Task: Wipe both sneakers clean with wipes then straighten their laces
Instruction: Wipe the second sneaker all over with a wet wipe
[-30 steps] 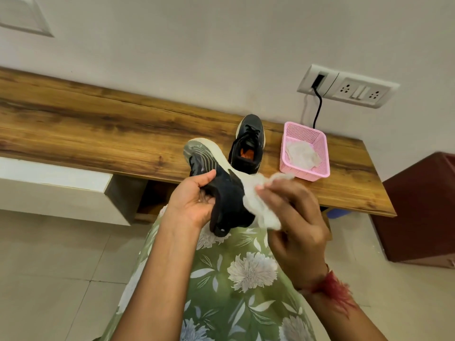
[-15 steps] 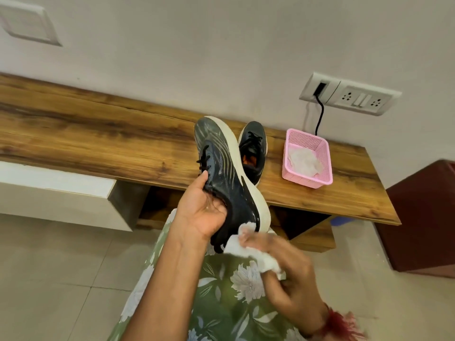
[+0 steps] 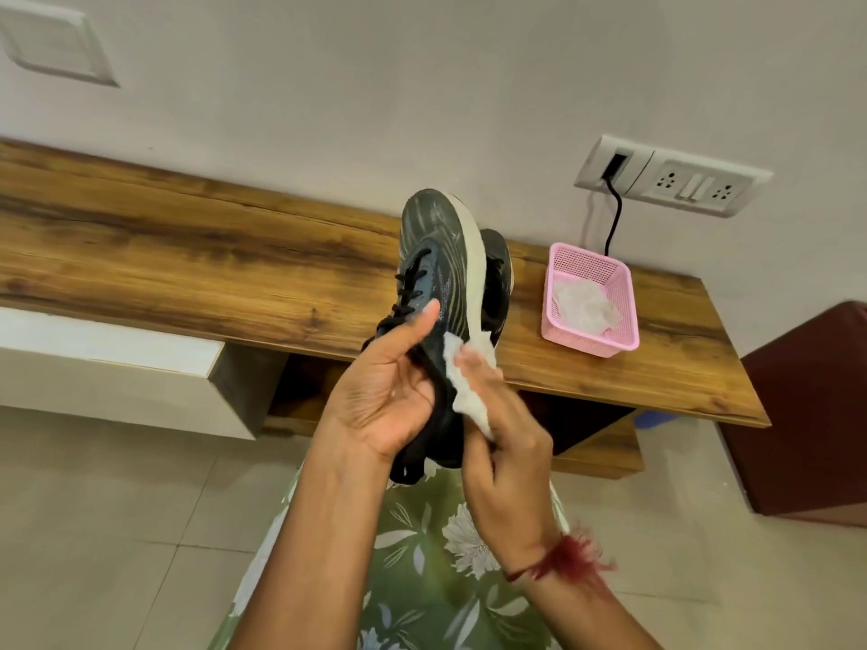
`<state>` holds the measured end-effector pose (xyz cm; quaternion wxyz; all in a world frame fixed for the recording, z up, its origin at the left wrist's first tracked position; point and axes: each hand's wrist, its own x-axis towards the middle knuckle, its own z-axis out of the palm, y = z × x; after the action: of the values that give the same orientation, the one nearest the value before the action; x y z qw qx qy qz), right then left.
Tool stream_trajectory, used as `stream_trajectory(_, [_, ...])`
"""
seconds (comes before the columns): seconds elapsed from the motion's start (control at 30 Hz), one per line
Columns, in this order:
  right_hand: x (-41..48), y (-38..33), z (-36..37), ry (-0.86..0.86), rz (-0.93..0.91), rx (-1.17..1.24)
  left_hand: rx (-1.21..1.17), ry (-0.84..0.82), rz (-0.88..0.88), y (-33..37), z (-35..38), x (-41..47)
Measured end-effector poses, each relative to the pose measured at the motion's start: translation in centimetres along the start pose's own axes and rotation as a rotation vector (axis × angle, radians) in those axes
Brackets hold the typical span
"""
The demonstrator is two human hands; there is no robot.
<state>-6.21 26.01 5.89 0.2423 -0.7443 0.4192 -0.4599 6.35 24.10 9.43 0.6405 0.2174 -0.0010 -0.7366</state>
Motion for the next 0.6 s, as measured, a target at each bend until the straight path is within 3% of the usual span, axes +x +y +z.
stream_trajectory(0.2, [-1.1, -1.1, -2.6, -0.327, -0.276, -0.064, 0.085, 0.137, -0.186, -0.1, -0.6, 0.7])
stream_trajectory(0.23, [-0.6, -1.3, -3.3, -0.296, -0.259, -0.004, 0.07, 0.153, -0.189, -0.1, -0.6, 0.8])
stream_trajectory(0.3, [1.4, -1.1, -4.4, -0.064, -0.091, 0.157, 0.034, 0.145, -0.127, -0.2, -0.6, 1.0])
stream_trajectory(0.37, [3.9, -0.6, -4.8, 0.147, 0.012, 0.148, 0.053, 0.13, -0.081, -0.4, -0.3, 1.0])
stream_trajectory(0.43, [5.0, -0.1, -4.3, 0.113, -0.018, -0.008, 0.08, 0.141, -0.06, -0.5, 0.1, 0.6])
stream_trajectory(0.5, [4.1, 0.3, -2.8, -0.048, -0.056, -0.109, 0.092, 0.126, -0.06, -0.6, 0.4, 0.3])
stream_trajectory(0.6, [1.0, 0.3, -1.0, -0.095, -0.059, -0.102, 0.146, 0.146, -0.035, -0.9, 0.7, 0.1])
